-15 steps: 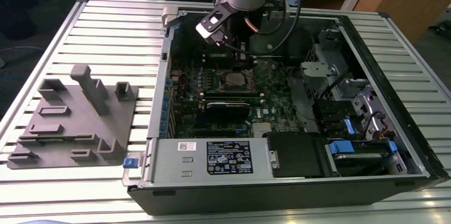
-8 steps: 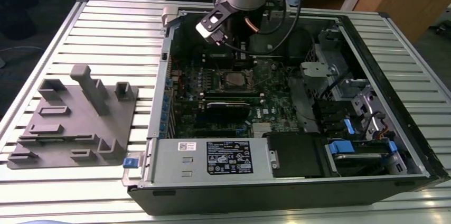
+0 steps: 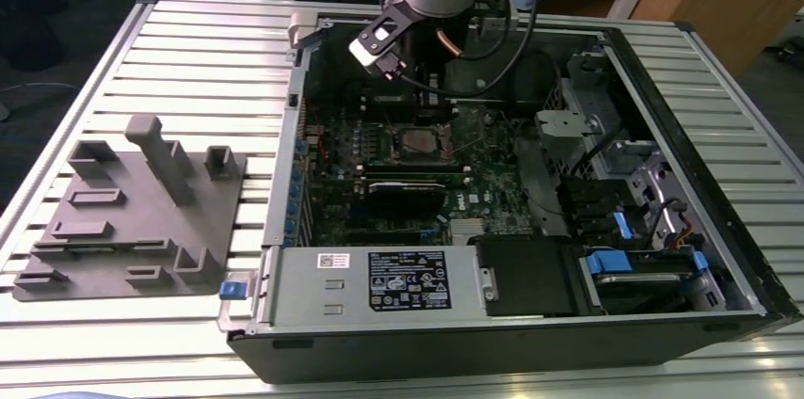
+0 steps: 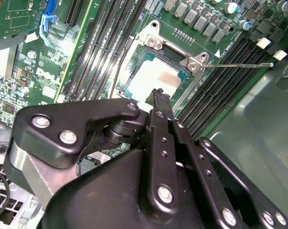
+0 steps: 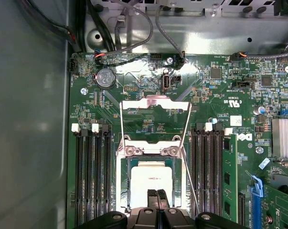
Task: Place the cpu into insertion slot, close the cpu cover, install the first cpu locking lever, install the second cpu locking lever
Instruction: 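Close the cpu cover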
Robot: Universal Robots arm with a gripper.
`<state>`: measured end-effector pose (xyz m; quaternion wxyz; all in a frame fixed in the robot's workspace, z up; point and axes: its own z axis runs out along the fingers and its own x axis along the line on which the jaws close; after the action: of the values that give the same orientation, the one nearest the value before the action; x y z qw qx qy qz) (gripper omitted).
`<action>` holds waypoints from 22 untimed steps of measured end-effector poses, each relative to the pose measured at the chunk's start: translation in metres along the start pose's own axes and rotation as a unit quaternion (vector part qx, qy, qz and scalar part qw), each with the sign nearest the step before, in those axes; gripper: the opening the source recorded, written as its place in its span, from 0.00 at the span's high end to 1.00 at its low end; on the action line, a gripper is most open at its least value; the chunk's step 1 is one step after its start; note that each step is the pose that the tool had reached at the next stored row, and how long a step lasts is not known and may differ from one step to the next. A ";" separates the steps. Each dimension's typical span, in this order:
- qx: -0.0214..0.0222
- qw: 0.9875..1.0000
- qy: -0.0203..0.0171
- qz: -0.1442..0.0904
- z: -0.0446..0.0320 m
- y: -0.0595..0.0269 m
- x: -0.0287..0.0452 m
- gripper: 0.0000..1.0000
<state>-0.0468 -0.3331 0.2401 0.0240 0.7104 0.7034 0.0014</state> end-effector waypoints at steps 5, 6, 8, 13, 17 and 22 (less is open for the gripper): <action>0.000 1.000 0.000 0.000 -0.0010 0.0000 -0.0001 0.89; 0.000 1.000 0.000 0.000 -0.0014 0.0000 -0.0001 0.89; 0.000 1.000 0.000 0.000 -0.0033 0.0001 -0.0001 0.89; 0.000 1.000 0.000 0.000 -0.0111 0.0004 -0.0004 0.89; 0.000 1.000 0.000 0.000 -0.0183 0.0007 -0.0006 0.89; 0.000 1.000 0.000 0.000 -0.0257 0.0009 -0.0008 0.89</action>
<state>-0.0468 -0.3331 0.2658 0.0240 0.7104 0.7034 0.0014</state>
